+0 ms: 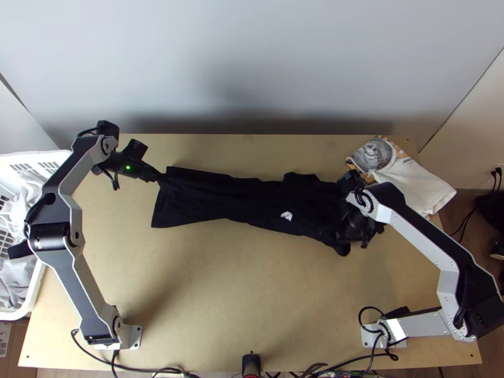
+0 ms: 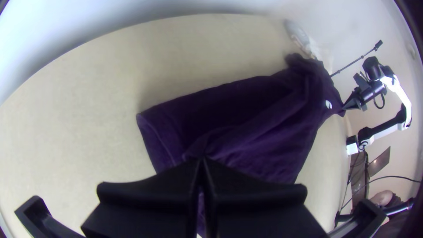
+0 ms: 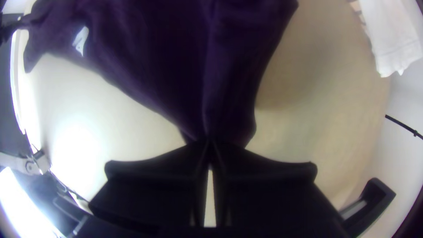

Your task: Fold the t-shirt

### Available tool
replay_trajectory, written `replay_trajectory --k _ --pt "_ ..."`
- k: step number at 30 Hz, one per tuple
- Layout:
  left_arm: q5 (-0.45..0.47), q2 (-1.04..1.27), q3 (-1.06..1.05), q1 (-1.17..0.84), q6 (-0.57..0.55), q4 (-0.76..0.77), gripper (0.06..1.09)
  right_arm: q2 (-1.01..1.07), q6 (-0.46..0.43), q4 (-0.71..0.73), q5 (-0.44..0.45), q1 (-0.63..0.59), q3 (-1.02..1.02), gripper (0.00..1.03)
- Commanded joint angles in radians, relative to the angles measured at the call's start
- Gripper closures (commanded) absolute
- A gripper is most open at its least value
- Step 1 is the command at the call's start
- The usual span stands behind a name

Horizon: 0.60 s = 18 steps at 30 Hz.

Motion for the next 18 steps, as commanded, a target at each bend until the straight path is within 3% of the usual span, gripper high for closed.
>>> replay_trajectory --k 1,3,12,18 --pt "0.002 0.002 0.006 0.006 0.004 0.002 1.05 -0.023 -0.130 -0.177 -0.122 0.017 -0.007 1.00" --pt "0.002 0.005 0.008 0.005 0.004 0.002 1.05 -0.053 -0.175 -0.189 -0.174 0.047 -0.012 1.00" --pt "0.001 0.011 0.006 0.006 0.004 0.002 1.05 -0.162 -0.287 -0.191 -0.206 0.301 -0.078 1.00" --pt "0.001 0.011 0.006 0.012 0.005 0.001 1.05 -0.073 -0.288 -0.112 -0.233 0.319 0.006 1.00"
